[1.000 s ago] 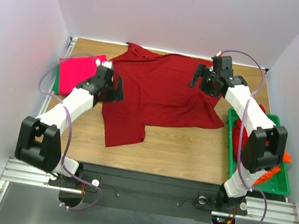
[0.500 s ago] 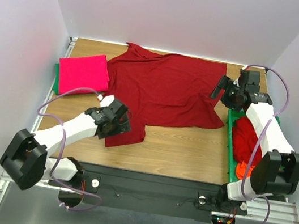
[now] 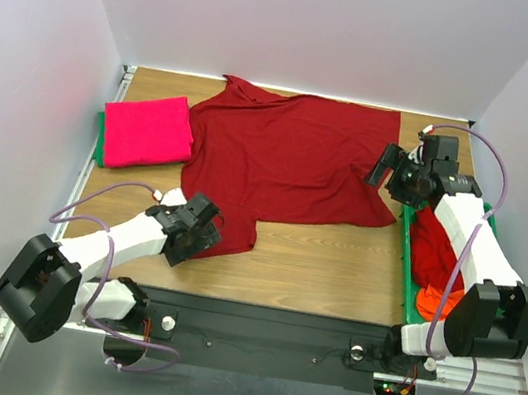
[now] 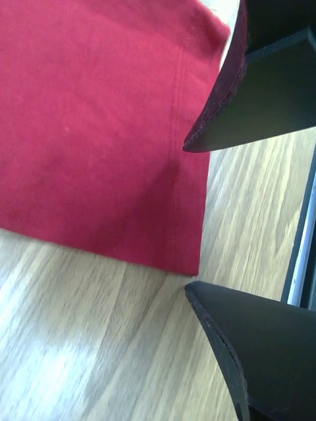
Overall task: Fold and stack the t-shirts
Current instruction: Flatten the tshirt out
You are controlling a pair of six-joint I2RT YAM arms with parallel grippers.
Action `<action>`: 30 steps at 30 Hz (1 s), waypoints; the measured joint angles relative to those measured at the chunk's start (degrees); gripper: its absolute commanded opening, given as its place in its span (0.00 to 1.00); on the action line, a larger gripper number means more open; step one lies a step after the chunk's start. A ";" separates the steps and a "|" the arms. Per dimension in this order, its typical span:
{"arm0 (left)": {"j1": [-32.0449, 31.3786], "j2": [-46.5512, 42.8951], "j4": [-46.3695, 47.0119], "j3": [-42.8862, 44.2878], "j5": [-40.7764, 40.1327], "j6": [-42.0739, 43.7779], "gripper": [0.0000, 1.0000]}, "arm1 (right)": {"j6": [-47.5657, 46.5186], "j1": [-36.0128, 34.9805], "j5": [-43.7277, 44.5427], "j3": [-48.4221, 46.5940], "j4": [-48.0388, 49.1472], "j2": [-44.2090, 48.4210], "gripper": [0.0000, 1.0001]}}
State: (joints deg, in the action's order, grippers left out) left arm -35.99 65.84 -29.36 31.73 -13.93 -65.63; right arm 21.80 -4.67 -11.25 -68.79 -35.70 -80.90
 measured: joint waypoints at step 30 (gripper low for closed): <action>0.17 5.16 0.35 13.79 -3.74 3.56 0.00 | 0.02 2.91 2.49 5.20 -0.44 3.37 1.00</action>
State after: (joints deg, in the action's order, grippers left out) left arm -35.81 71.00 -29.02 45.52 -17.67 -62.06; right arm 21.82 -1.76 -8.75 -63.59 -36.14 -77.54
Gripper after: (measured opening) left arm 0.047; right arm 0.997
